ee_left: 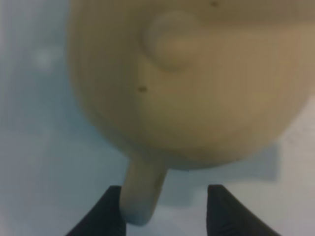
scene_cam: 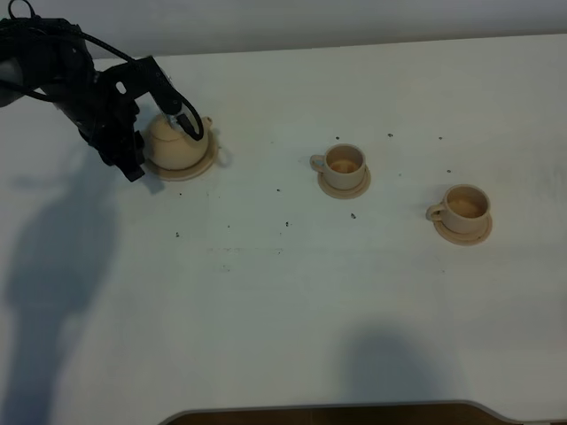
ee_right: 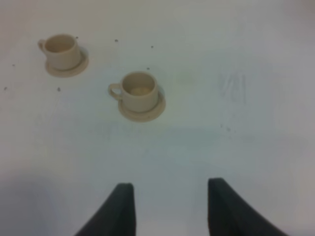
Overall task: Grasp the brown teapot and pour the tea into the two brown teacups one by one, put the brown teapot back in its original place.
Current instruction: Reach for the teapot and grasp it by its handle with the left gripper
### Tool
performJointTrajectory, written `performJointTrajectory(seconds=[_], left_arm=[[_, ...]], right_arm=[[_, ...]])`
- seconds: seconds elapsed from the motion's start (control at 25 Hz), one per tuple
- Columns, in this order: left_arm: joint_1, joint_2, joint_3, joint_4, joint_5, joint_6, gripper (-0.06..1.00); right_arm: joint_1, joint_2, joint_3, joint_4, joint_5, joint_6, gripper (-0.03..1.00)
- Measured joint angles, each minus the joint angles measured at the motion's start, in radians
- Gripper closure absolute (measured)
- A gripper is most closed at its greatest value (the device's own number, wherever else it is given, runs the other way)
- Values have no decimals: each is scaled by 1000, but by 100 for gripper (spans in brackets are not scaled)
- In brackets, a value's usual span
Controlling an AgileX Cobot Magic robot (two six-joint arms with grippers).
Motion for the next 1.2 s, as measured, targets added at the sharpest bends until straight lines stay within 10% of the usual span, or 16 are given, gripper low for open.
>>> performJointTrajectory(seconds=[1.2], left_arm=[[0,-96,0,22,276,-313,56]], right_arm=[[0,0,0,0,0,0,75]])
